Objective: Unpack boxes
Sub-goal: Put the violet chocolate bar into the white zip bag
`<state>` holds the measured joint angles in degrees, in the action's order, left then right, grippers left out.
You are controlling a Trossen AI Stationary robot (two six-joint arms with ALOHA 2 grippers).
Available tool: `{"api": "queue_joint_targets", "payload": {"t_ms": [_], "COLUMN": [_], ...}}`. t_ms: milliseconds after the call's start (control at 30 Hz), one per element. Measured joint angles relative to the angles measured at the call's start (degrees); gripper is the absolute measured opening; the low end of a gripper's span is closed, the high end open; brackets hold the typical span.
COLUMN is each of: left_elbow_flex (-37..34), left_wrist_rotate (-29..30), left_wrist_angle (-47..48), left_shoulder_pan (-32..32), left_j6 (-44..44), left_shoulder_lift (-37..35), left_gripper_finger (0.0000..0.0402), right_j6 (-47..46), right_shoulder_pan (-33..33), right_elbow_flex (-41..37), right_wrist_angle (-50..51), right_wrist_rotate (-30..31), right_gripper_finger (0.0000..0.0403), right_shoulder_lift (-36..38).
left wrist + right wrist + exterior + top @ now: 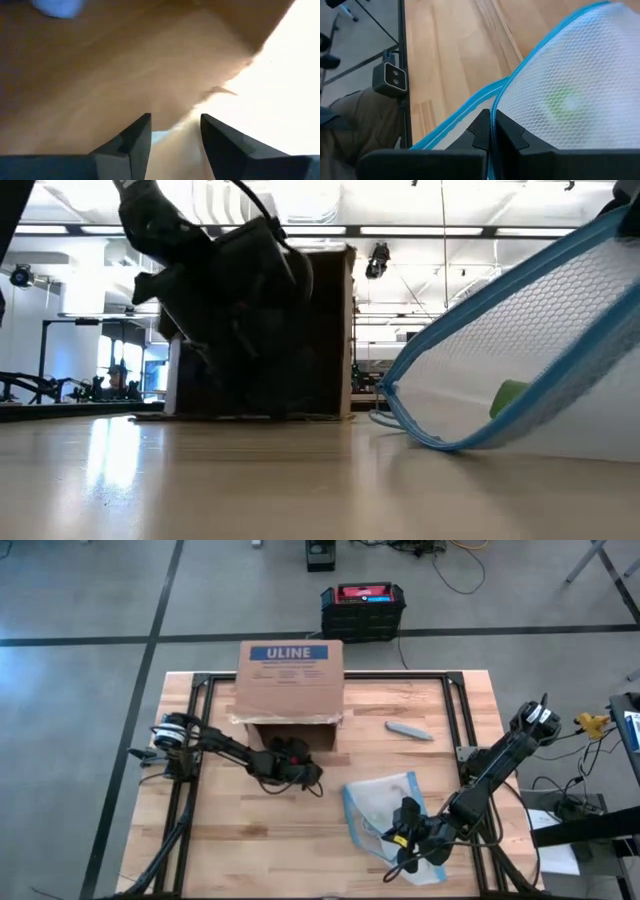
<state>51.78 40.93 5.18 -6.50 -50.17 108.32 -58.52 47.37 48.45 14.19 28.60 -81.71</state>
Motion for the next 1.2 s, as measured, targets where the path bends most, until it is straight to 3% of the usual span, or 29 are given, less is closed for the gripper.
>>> {"api": "queue_joint_targets", "payload": {"t_ms": [300, 433, 633, 767, 933, 1200], "left_elbow_flex": [0.0, 0.0, 0.1, 0.0, 1.4, 1.8], "left_wrist_rotate": [-10.3, -6.0, 13.8, 19.3, 18.8, 10.8], "left_wrist_angle": [-24.5, -24.6, -26.5, -29.0, -28.9, -13.2], "left_shoulder_pan": [-5.0, -8.3, -11.3, -9.9, -6.8, -8.7], "left_j6": [0.1, 0.8, 7.7, 7.7, 4.9, -10.0], "left_shoulder_lift": [2.2, -0.6, -1.8, 1.0, 7.1, 8.6], "left_gripper_finger": [0.0122, 0.0117, 0.0113, 0.0101, 0.0083, 0.0063], "right_j6": [-0.7, -0.9, 1.3, 2.8, 3.0, 2.5], "right_shoulder_pan": [0.1, 0.6, 0.7, 0.7, 0.7, 1.9], "right_elbow_flex": [0.0, 0.0, 0.0, 0.0, 0.0, 0.0], "right_wrist_angle": [-0.8, -1.3, -1.2, -1.2, -1.2, -0.9], "right_wrist_rotate": [0.0, 0.0, 0.9, 4.3, 4.5, 1.4], "right_gripper_finger": [0.0000, 0.0000, 0.0000, 0.0000, 0.0000, 0.0000], "right_shoulder_lift": [0.0, 0.0, 0.0, 0.0, 0.0, 0.1]}}
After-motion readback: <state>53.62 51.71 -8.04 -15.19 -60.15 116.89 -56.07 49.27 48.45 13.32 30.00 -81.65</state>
